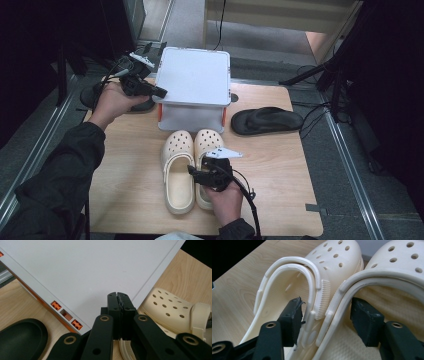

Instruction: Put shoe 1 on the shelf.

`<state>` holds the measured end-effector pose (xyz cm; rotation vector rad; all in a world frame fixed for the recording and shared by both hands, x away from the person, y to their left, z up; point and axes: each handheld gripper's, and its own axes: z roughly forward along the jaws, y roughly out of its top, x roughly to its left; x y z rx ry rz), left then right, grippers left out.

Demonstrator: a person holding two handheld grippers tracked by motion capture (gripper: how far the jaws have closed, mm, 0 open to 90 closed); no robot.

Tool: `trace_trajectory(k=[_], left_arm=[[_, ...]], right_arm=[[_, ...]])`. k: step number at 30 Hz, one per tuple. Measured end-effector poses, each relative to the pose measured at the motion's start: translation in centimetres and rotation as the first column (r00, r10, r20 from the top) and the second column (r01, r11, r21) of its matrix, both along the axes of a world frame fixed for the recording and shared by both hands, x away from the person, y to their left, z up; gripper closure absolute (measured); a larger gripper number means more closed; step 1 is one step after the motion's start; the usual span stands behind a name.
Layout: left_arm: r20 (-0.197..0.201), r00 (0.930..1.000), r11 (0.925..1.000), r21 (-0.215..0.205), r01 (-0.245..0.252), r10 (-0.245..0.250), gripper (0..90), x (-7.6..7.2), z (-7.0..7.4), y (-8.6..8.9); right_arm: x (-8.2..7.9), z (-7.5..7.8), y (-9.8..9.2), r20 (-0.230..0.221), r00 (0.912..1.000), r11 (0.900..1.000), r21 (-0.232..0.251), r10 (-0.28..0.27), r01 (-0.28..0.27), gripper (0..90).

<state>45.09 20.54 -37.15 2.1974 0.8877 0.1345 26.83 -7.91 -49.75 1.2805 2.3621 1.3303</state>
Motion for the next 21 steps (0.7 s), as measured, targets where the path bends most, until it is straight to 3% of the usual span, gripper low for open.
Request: trace_trajectory(k=[8, 21], left_arm=[[0.008, 1.0000, 1.0000, 0.005, 0.001, -0.001, 89.9, -0.1, 0.0, -0.2], [0.016, 0.9999, 0.9999, 0.012, 0.003, -0.003, 89.9, -0.2, 0.0, -0.4]], right_arm=[[0.6, -0.7, 1.3, -0.017, 0.9989, 0.999, -0.031, -0.044, 0.044, 40.3], [0.5, -0.2, 1.5, -0.033, 0.9973, 0.996, -0.063, -0.065, 0.063, 56.6]])
